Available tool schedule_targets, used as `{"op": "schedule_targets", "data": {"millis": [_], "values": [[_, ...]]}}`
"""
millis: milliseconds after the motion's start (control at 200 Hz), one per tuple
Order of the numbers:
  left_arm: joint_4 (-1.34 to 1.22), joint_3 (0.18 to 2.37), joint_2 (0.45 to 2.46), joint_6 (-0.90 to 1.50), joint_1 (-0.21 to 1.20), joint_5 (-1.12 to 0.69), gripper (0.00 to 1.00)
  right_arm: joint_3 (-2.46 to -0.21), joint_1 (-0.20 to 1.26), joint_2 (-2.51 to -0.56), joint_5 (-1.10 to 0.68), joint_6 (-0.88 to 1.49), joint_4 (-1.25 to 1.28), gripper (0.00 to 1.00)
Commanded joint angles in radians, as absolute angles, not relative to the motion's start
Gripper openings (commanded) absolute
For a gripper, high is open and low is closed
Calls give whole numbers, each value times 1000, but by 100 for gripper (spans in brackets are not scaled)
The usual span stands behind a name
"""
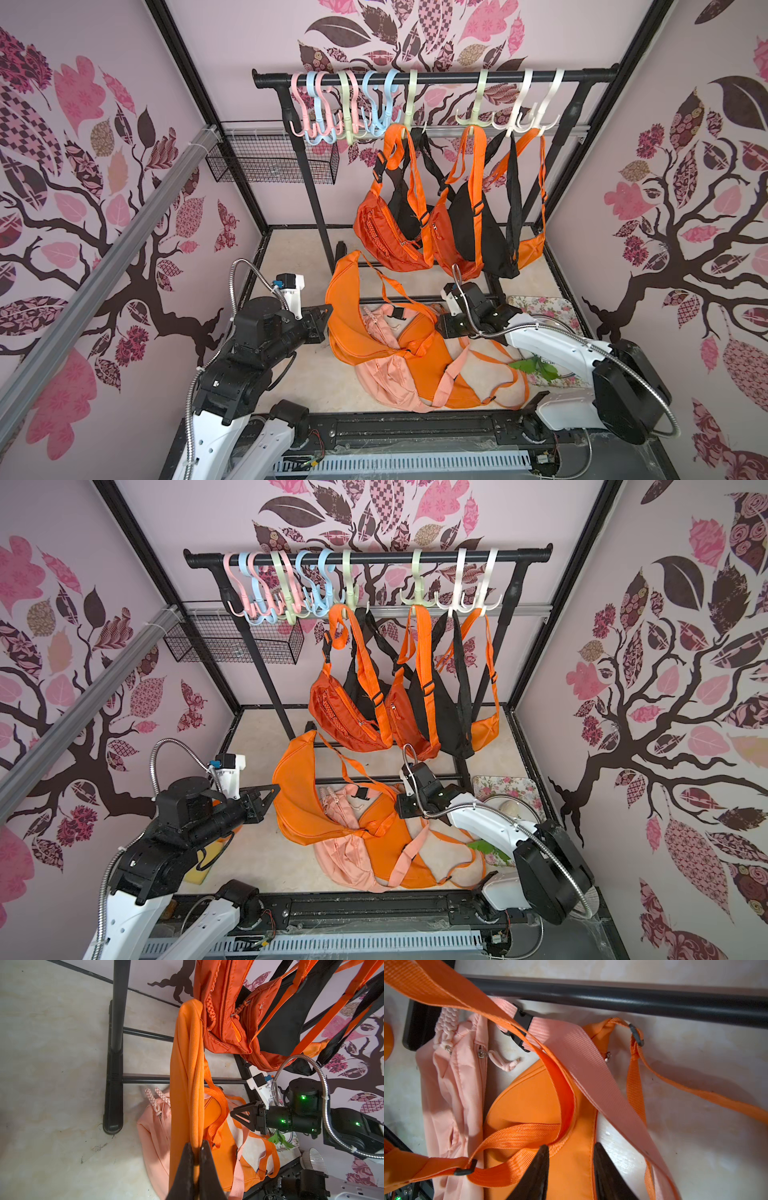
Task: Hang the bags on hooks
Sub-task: Pick up the bag from the bag.
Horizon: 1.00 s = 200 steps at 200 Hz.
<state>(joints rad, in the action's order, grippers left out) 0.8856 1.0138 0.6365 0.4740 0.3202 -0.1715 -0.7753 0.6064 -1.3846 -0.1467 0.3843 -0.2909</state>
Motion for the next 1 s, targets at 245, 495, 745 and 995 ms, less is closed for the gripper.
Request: {"op": "schedule_targets", "data": {"millis": [245, 495, 745, 995], "values": [[870, 990, 645, 469, 315, -153, 0, -847, 613, -1439, -102, 397, -273, 47], [866, 982, 641, 471, 316, -153, 0, -923, 677, -1505, 12, 394, -294, 51], [877, 976, 624, 465, 316, -142, 0, -959, 734, -1608, 140, 403, -310, 42], [855, 954, 585, 463, 316, -145, 0, -941, 746, -1585, 164, 391, -296, 0]]}}
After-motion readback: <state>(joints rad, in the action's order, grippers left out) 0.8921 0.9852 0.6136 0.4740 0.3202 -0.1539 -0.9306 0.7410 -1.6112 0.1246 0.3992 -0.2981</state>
